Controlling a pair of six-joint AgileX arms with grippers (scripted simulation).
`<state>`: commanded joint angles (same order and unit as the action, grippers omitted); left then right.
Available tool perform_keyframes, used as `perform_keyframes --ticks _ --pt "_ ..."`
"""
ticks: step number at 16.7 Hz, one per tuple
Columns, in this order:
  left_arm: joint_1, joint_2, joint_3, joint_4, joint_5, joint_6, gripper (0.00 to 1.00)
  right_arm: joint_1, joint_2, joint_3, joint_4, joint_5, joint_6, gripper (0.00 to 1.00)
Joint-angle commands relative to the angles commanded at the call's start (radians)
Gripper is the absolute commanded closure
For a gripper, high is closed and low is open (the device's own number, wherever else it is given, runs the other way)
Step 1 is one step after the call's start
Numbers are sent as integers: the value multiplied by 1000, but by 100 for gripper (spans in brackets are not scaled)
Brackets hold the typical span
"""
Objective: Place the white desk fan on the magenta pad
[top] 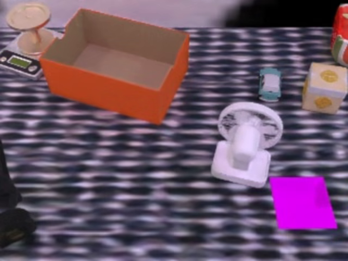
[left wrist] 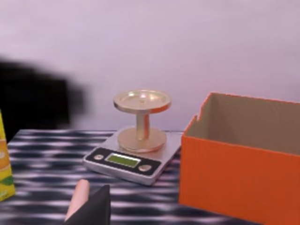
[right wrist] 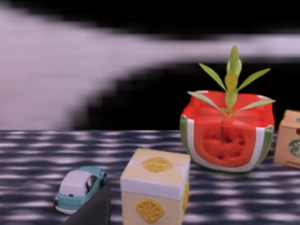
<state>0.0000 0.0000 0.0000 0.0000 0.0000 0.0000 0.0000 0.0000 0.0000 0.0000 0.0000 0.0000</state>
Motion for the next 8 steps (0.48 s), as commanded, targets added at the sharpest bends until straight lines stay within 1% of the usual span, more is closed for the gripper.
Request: perform_keyframes --ticks 4,8 --pt "0 0 0 0 0 0 0 9 30 29 -29 0 -16 0" --pt "0 0 0 0 0 0 0 57 216 211 -189 3 -101 0"
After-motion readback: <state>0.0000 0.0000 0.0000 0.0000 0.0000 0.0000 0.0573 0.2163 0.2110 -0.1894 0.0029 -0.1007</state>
